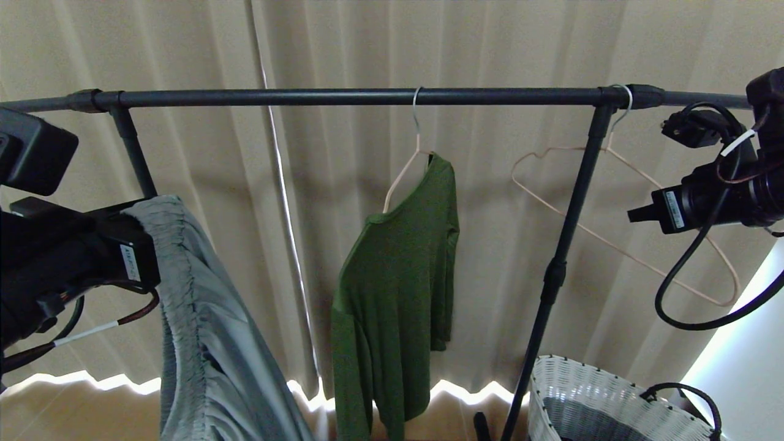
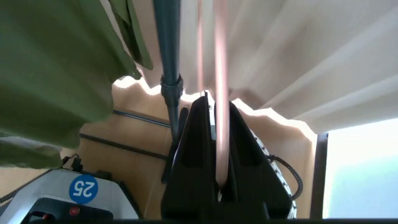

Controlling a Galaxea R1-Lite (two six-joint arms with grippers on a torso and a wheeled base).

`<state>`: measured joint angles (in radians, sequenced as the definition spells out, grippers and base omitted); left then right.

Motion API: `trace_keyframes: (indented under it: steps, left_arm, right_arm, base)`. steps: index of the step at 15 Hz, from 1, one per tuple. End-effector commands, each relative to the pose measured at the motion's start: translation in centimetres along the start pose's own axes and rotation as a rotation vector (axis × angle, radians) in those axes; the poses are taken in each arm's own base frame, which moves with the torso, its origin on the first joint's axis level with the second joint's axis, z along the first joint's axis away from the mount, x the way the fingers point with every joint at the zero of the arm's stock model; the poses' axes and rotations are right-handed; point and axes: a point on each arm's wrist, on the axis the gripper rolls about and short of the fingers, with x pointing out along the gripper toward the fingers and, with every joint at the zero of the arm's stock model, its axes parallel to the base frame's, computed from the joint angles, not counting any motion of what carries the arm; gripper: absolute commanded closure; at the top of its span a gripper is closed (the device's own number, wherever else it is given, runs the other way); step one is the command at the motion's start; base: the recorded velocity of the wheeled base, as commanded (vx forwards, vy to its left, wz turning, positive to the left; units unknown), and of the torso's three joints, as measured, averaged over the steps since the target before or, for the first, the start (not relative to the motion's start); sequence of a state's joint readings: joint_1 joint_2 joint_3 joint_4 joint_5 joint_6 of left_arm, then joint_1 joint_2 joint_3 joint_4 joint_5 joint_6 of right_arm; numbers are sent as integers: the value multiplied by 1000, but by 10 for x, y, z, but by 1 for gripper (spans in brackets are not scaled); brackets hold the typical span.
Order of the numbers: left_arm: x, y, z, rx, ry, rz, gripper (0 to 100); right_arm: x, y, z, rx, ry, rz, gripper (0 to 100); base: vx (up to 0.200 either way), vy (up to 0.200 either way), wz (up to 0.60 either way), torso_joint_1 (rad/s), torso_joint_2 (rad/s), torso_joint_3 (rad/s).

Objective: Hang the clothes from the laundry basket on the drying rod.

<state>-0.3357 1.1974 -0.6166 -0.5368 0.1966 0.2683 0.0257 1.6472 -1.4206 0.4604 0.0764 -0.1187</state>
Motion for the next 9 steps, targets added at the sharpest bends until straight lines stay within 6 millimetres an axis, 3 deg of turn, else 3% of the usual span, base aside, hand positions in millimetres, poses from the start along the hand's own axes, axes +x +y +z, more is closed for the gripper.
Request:
trace_keyframes:
  steps: [1, 6, 9]
  left_arm:
    - [1, 0, 0, 1, 2, 1, 100]
    - [1, 2, 0, 0, 4, 11, 100]
    - [0, 2, -1, 0, 5, 11, 100]
  right_arm:
    - [-10, 0, 1, 6, -27, -5, 100]
    - [-35, 0, 3, 56, -94, -14, 100]
    - [-49, 3, -6, 55, -105, -15, 100]
  base:
    - [0, 0, 0, 0, 0, 0]
    - [0, 0, 0, 0, 0, 0]
    - [0, 0, 0, 0, 0, 0]
